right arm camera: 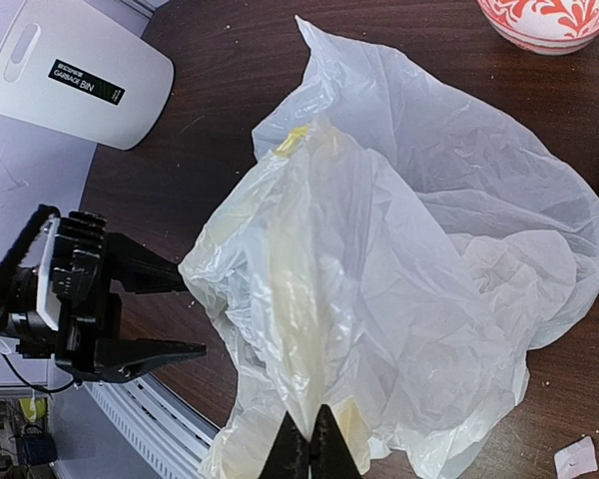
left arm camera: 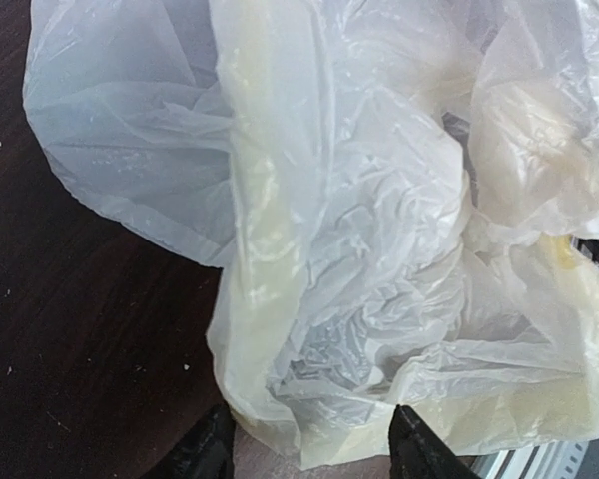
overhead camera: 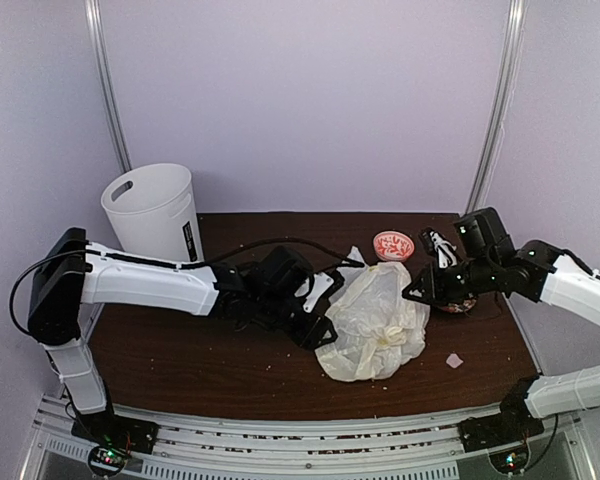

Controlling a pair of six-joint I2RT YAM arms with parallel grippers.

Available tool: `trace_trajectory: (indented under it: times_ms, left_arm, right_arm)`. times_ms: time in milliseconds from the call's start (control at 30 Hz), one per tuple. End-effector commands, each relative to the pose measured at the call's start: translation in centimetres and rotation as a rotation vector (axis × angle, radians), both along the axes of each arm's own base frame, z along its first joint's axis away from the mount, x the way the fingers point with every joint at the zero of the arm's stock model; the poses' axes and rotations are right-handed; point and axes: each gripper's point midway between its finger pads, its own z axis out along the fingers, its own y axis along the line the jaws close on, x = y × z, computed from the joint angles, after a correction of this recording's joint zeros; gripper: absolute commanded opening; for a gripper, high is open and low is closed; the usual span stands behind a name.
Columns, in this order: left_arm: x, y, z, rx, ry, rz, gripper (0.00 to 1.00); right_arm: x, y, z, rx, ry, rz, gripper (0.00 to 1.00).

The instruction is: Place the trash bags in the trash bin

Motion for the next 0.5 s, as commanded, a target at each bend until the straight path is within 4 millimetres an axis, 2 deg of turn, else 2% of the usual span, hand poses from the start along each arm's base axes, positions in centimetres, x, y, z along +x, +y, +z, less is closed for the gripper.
trace_trajectory:
  times_ms: [0,133,333,467]
  left_arm:
    - [1.4,-0.8,-0.2,-0.022,-0.019,0.055,0.50]
    - [0.4,-0.6,-1.4,-0.035,0.034,0.044,0.35]
    - [-0.7,-0.4,-1.7,-0.071,0.079,0.026,0.06]
    - [-0.7,0.3,-1.3,-0.065,0.065,0.040,0.00]
  right_arm:
    - [-0.6,-0.7,-0.5,-0.002,0.007,-0.034,0.00]
    - [-1.2,-1.3,-0.9,-0.002,0.009,-0.045,0.00]
    - [-2.1,-2.3,-2.2,-0.020,0.025,-0.061,0.00]
    - [-2.7,-2.7,-3.3,-0.044,0.049,-0.061,0.00]
